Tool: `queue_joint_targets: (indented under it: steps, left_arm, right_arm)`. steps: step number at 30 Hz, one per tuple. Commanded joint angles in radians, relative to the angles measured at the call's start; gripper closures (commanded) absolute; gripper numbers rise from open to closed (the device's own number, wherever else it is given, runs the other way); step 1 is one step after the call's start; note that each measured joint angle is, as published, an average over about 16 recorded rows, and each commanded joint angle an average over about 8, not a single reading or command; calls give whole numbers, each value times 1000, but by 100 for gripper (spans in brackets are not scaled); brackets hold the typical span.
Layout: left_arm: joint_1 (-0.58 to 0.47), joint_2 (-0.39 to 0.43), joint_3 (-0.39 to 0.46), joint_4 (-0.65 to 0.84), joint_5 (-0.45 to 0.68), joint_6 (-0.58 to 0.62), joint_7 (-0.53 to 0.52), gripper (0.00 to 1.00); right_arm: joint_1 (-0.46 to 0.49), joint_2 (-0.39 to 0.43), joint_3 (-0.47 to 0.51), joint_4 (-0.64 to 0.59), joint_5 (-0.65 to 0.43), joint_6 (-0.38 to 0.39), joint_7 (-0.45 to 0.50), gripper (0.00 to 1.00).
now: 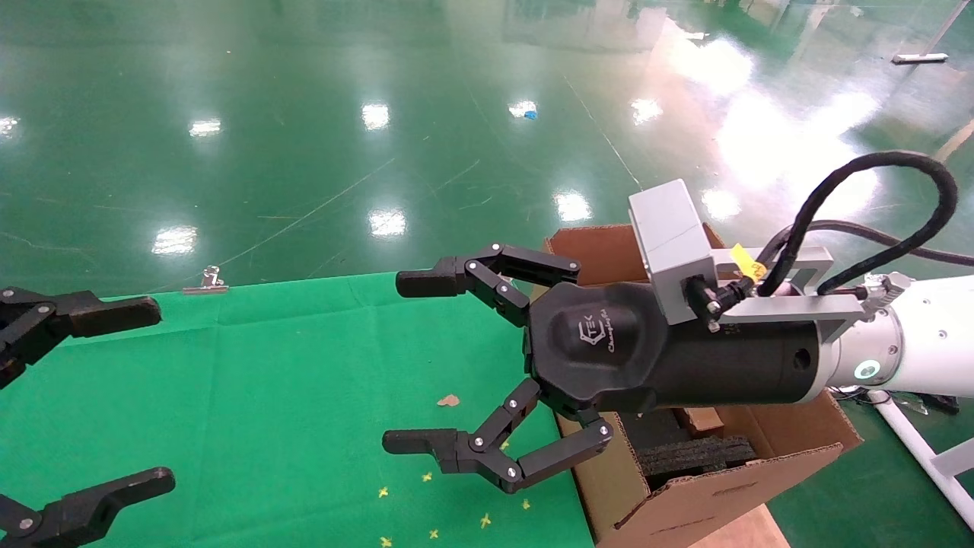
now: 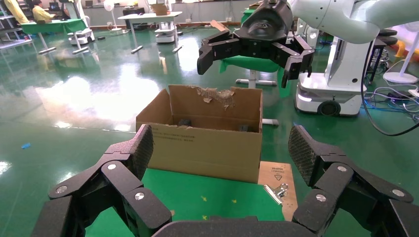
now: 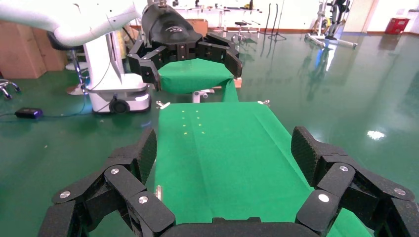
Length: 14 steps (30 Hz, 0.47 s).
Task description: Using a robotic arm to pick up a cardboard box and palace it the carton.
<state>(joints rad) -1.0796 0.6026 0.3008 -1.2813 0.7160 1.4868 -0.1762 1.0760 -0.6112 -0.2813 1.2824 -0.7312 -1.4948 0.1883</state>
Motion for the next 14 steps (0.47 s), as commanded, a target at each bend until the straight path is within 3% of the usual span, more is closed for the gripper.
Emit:
queue_joint_targets:
  steps: [1,14]
  left_arm:
    - [0,0,0,0,0,0,0,0]
    - [0,0,0,0,0,0,0,0]
  right_arm:
    - [0,0,0,0,0,0,0,0]
    - [0,0,0,0,0,0,0,0]
